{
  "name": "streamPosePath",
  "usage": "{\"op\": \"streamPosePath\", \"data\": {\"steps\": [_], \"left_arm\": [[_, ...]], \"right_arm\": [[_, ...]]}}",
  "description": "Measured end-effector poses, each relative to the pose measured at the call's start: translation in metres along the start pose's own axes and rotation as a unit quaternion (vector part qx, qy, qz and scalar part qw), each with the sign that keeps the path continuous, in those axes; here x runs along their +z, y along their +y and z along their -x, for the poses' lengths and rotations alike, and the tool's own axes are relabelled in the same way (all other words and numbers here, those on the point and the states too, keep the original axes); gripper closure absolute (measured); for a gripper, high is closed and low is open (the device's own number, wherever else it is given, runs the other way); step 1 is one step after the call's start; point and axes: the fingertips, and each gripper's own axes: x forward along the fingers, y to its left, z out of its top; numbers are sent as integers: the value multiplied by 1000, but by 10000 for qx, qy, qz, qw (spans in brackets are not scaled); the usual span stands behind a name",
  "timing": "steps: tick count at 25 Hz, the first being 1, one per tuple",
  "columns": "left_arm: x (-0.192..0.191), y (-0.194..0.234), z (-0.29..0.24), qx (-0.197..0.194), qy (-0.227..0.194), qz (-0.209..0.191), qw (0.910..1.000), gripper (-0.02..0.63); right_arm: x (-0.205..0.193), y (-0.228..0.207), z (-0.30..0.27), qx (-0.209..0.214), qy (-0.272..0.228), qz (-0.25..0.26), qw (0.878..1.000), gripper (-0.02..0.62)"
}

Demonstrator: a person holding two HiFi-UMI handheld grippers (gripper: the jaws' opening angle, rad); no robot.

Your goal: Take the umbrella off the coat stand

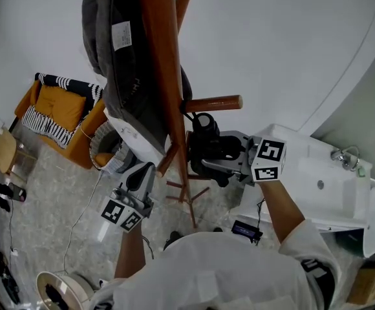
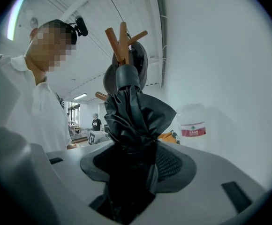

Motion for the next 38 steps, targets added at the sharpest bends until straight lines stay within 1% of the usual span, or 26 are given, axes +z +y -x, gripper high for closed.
{"op": "streamPosePath", "data": {"steps": [9, 14, 16, 19, 24, 31, 34, 38], "left_arm": [[6, 4, 3, -97, -81, -5, 9999, 591], [2, -4, -3, -130, -78, 23, 9999, 591], [4, -3, -1, -148, -140, 6, 9998, 592], [8, -11, -5, -171, -264, -35, 9995, 591], [15, -18, -11, -252, -327, -81, 9991, 592], [28, -38, -18, -559, -384, -217, 9975, 592], [35, -52, -23, -752, -394, -311, 9959, 592], [35, -68, -32, -962, -309, -409, 9940, 591]], "right_arm": [[17, 4, 9, -369, -180, 254, 9988, 370], [27, 6, 26, -427, -334, 369, 9978, 373], [32, 9, 27, -449, -365, 417, 9975, 373], [40, 13, 44, -458, -495, 411, 9969, 373], [56, 20, 64, -622, -688, 500, 9944, 373], [59, 18, 89, -1114, -792, 566, 9890, 373], [55, 20, 101, -1329, -835, 526, 9862, 373], [45, 23, 118, -1652, -873, 477, 9812, 373]]}}
